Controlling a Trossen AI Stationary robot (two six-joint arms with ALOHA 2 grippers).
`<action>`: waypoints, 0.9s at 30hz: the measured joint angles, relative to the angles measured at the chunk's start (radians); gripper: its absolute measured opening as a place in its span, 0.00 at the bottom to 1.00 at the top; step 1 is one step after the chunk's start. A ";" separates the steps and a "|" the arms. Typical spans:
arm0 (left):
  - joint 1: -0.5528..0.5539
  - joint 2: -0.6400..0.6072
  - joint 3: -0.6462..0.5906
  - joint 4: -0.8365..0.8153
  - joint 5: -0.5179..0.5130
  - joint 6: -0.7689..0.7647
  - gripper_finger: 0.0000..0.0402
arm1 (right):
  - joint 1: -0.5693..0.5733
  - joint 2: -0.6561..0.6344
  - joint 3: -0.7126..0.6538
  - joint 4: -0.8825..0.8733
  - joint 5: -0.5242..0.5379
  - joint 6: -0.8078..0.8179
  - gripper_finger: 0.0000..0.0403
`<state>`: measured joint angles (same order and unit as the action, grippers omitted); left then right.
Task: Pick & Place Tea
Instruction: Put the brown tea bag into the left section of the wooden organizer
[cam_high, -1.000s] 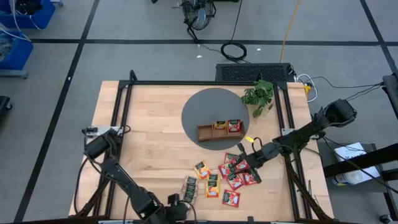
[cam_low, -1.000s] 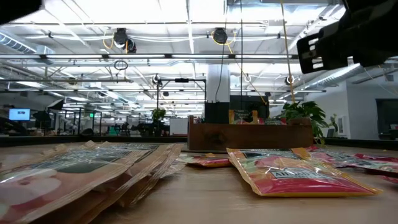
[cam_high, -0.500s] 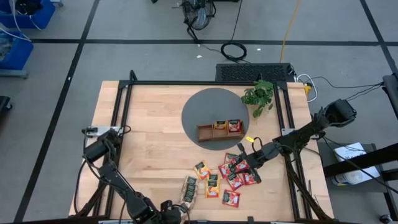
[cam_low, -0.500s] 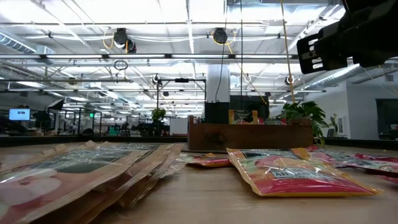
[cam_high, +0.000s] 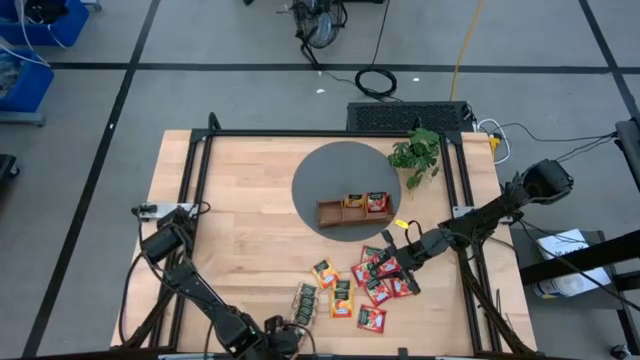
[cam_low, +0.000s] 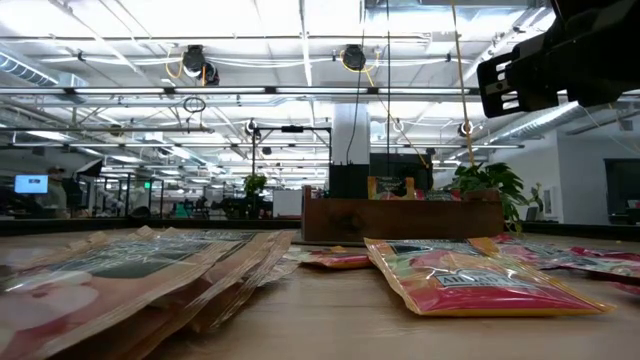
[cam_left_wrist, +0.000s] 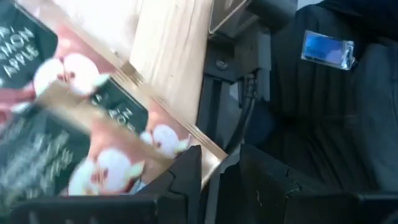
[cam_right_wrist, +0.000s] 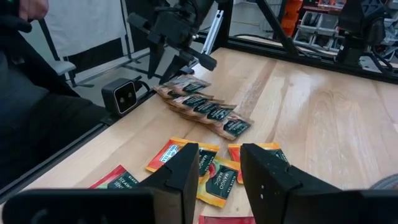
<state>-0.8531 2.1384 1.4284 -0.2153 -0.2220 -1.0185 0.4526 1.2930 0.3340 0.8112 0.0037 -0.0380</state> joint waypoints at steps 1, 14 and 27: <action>0.006 0.000 0.000 0.001 0.003 0.012 0.28 | 0.000 0.000 0.000 0.000 -0.001 -0.001 0.26; 0.035 -0.004 -0.027 -0.081 -0.026 0.026 0.28 | 0.000 0.000 0.000 0.000 -0.004 -0.003 0.26; 0.062 -0.007 -0.122 -0.015 -0.032 0.112 0.28 | 0.000 0.010 0.001 0.008 -0.004 -0.012 0.26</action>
<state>-0.7910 2.1315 1.3067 -0.2306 -0.2543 -0.9069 0.4530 1.3031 0.3347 0.8191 -0.0002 -0.0498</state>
